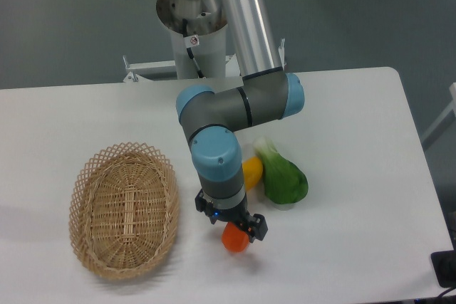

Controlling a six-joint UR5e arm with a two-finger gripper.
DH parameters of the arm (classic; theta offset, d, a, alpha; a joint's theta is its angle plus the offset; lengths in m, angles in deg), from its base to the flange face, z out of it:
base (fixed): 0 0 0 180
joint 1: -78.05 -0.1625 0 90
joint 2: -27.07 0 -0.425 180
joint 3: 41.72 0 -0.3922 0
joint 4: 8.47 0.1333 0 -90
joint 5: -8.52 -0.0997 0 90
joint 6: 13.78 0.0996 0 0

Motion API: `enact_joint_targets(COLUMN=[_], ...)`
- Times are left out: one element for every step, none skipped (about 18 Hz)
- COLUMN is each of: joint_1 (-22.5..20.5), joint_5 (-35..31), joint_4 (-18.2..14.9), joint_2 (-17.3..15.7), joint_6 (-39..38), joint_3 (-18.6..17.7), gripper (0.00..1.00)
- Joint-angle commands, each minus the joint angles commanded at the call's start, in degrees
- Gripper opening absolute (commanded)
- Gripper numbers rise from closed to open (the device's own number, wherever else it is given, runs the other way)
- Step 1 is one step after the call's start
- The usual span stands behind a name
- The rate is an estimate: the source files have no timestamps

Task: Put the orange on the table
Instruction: 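Set the orange on the table and open the gripper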

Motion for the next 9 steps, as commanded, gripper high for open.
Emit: enact_joint_targets(joint_1=[0.0, 0.0, -0.09, -0.09, -0.26, -0.35, -0.44, -0.7, -0.79], joint_5=[-0.09, -0.09, -0.09, 0.0, 0.09, 0.35, 0.44, 0.44, 0.44], joint_4=[0.09, 0.09, 0.26, 0.18, 0.09, 0.0, -0.09, -0.87, -1.31], joint_2=[-0.18, -0.7, -1.14, -1.75, -2.72, -3.42, -3.87, -4.48, -4.92], joint_6=[0.09, 0.44, 0.79, 0.79, 0.79, 0.79, 0.79, 0.88, 1.49], joint_3=[-0.09, -0.17, -0.26, 0.0, 0.35, 0.87, 1.31, 2.01, 2.54], gripper=[1.0, 1.0, 1.0, 1.0, 1.0, 1.0, 1.0, 1.0, 1.0])
